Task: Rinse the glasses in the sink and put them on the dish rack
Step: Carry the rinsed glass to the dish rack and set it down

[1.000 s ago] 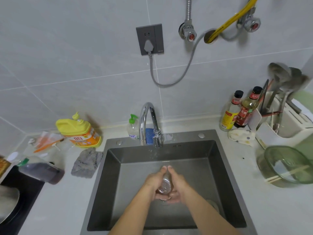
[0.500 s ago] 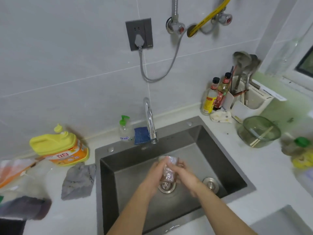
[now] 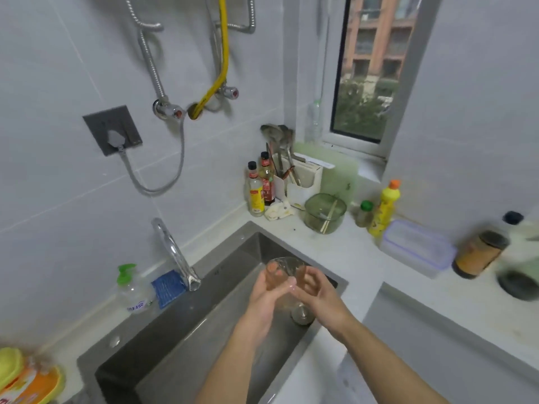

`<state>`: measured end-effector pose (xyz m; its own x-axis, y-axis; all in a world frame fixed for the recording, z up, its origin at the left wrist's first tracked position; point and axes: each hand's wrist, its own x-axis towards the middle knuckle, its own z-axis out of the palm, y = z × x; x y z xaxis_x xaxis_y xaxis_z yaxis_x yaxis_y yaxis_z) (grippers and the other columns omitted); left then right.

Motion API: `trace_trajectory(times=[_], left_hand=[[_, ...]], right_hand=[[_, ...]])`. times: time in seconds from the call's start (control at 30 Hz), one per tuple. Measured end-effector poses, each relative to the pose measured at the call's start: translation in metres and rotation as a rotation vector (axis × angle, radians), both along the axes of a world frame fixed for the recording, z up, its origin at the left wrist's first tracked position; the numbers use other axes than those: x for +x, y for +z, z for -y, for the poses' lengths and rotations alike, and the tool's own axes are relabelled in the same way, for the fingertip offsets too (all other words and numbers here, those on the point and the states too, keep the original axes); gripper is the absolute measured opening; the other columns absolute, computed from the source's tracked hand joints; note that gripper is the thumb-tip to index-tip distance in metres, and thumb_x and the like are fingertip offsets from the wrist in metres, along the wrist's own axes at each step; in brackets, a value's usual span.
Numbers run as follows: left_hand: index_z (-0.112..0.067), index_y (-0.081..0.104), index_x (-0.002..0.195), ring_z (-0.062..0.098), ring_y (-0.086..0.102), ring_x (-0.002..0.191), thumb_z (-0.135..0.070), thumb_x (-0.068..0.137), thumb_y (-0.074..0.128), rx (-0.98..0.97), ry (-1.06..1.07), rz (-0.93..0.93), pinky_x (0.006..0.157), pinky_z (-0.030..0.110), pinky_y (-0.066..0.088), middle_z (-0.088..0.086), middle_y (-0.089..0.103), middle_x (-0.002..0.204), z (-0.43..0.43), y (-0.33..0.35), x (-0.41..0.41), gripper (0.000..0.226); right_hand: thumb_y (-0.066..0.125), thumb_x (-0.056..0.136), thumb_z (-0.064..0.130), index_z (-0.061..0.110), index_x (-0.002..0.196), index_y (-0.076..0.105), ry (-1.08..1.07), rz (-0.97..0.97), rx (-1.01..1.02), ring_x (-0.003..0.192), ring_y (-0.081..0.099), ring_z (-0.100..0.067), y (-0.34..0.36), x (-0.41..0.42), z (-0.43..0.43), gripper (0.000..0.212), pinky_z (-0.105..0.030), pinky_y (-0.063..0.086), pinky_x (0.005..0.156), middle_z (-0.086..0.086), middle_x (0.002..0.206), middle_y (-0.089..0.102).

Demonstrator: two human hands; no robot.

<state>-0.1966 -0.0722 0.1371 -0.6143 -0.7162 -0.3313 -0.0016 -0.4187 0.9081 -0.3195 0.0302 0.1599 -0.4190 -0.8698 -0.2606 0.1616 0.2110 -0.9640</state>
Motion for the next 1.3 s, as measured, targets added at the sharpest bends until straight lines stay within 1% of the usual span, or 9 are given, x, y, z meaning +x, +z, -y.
trace_trajectory(times=[0.1,0.27,0.4,0.5,0.6,0.77,0.97,1.1,1.3], left_hand=[[-0.015,0.057,0.137,0.018,0.074,0.110,-0.013,0.070,0.089,-0.028,-0.087,-0.038,0.083,0.026,0.058,0.006,0.075,0.124,-0.029,0.014,-0.044,0.075],[-0.021,0.058,0.134,0.011,0.074,0.107,-0.014,0.060,0.092,-0.111,-0.262,-0.066,0.088,0.027,0.057,-0.005,0.079,0.113,-0.102,0.029,-0.123,0.081],[-0.027,0.061,0.127,0.007,0.074,0.105,-0.014,0.063,0.090,-0.154,-0.425,-0.089,0.084,0.023,0.055,-0.007,0.079,0.112,-0.188,0.046,-0.181,0.071],[-0.024,0.063,0.128,0.008,0.074,0.104,-0.017,0.061,0.091,-0.182,-0.527,-0.093,0.084,0.024,0.056,-0.006,0.079,0.112,-0.255,0.051,-0.220,0.072],[-0.026,0.061,0.132,0.011,0.072,0.112,-0.020,0.061,0.095,-0.194,-0.622,-0.085,0.092,0.029,0.055,-0.005,0.078,0.118,-0.322,0.051,-0.256,0.080],[-0.028,0.058,0.131,0.009,0.068,0.119,-0.017,0.065,0.097,-0.233,-0.800,-0.092,0.100,0.027,0.054,-0.002,0.073,0.128,-0.424,0.054,-0.310,0.077],[-0.032,0.058,0.128,0.003,0.062,0.121,-0.025,0.064,0.098,-0.317,-0.950,-0.075,0.098,0.020,0.051,-0.010,0.069,0.128,-0.525,0.061,-0.364,0.076],[-0.030,0.063,0.130,0.004,0.065,0.118,-0.028,0.063,0.097,-0.334,-1.085,-0.085,0.097,0.019,0.052,-0.012,0.074,0.121,-0.592,0.058,-0.407,0.075],[-0.034,0.067,0.123,0.008,0.067,0.119,-0.029,0.055,0.099,-0.315,-1.267,-0.117,0.106,0.034,0.053,-0.011,0.077,0.118,-0.691,0.058,-0.486,0.075]], right_hand=[[0.082,0.085,0.025,0.032,0.128,0.059,-0.127,-0.018,-0.045,0.122,0.065,-0.010,0.004,-0.033,-0.039,0.050,-0.029,0.054,0.099,0.006,0.128,0.071],[0.083,0.081,0.036,0.033,0.140,0.056,-0.315,-0.070,-0.107,0.129,0.060,-0.010,0.016,-0.088,-0.133,0.065,-0.039,0.051,0.108,0.015,0.134,0.067],[0.077,0.090,0.012,0.026,0.136,0.056,-0.473,-0.104,-0.122,0.127,0.062,-0.010,0.021,-0.128,-0.227,0.053,-0.036,0.051,0.107,0.010,0.134,0.068],[0.077,0.089,0.007,0.021,0.131,0.054,-0.613,-0.088,-0.121,0.125,0.062,-0.012,0.021,-0.154,-0.302,0.049,-0.030,0.056,0.099,0.002,0.135,0.066],[0.077,0.089,0.014,0.020,0.133,0.053,-0.698,-0.113,-0.135,0.126,0.061,-0.009,0.023,-0.176,-0.376,0.050,-0.022,0.054,0.097,0.005,0.135,0.064],[0.072,0.095,0.016,0.024,0.141,0.052,-0.842,-0.124,-0.139,0.129,0.059,-0.006,0.021,-0.207,-0.489,0.051,-0.024,0.050,0.107,0.007,0.136,0.064],[0.067,0.098,0.013,0.022,0.144,0.047,-1.005,-0.110,-0.140,0.128,0.059,-0.005,0.018,-0.234,-0.590,0.051,-0.019,0.049,0.104,0.002,0.139,0.063],[0.066,0.098,0.015,0.029,0.137,0.050,-1.126,-0.128,-0.110,0.130,0.057,-0.004,0.012,-0.258,-0.652,0.044,-0.029,0.044,0.114,0.001,0.140,0.061],[0.068,0.098,0.034,0.034,0.145,0.050,-1.314,-0.214,-0.001,0.137,0.049,-0.002,0.019,-0.304,-0.745,0.051,-0.032,0.038,0.119,0.014,0.143,0.059]])
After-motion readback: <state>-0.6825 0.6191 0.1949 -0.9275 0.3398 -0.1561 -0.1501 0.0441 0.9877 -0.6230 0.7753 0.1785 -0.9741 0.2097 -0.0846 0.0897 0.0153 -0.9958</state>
